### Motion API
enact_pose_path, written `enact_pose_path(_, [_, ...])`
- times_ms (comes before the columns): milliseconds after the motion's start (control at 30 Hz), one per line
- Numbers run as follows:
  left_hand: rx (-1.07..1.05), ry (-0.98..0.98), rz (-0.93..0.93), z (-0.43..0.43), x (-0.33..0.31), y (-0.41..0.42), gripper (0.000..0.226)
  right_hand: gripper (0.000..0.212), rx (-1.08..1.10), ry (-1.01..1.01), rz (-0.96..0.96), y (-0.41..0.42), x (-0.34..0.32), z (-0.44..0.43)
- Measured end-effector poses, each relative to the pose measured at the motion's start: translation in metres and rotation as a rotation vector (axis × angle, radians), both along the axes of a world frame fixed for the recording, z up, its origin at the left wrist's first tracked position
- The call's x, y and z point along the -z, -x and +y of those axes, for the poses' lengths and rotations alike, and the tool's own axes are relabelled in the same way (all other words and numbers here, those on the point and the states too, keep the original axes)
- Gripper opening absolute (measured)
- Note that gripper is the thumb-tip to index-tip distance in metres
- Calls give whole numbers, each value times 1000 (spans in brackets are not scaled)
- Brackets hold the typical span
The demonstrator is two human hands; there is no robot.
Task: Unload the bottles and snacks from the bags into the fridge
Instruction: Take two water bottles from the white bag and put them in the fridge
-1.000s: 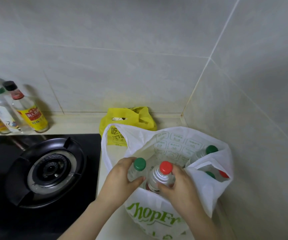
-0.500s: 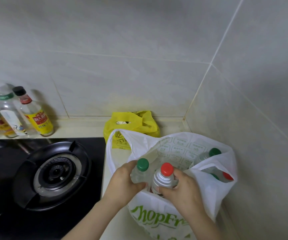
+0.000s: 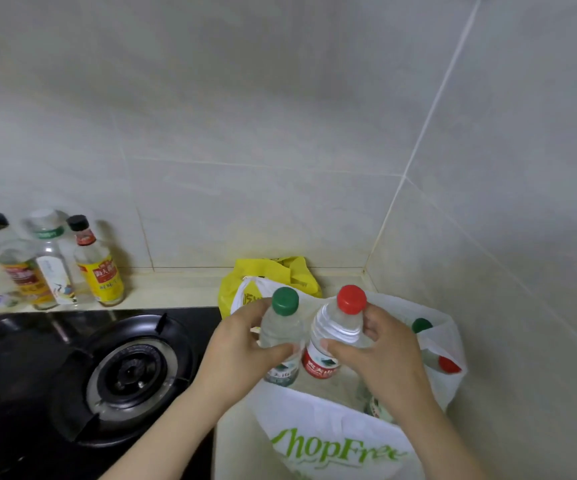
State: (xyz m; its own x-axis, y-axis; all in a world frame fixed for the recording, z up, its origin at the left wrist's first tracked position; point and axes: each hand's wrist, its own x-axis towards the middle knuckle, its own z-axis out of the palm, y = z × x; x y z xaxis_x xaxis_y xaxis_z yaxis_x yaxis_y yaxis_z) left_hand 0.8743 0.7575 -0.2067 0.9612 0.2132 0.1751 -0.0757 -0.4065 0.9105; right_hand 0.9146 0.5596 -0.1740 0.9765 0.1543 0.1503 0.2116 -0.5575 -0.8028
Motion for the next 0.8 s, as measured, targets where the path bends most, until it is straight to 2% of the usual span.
enact_pose_path(200, [-2, 11, -165, 17, -76, 6, 50, 28, -92, -215, -187, 12, -73, 21])
enact_pose_path(333, [-14, -24, -290, 29, -133, 13, 45, 39, -168, -408, -276, 17, -122, 36])
enact_pose_path(433, [-46, -40, -375, 38, -173, 21, 44, 32, -206, -510, -341, 16, -156, 46])
enact_pose_path(600, [-112, -55, -485, 48, -226, 34, 50, 24, -280, -579, -455, 14, -209, 61])
enact_pose_path(800, [-243, -138, -550, 49, -273, 64, 41, 21, -462, -650, -524, 16, -251, 74])
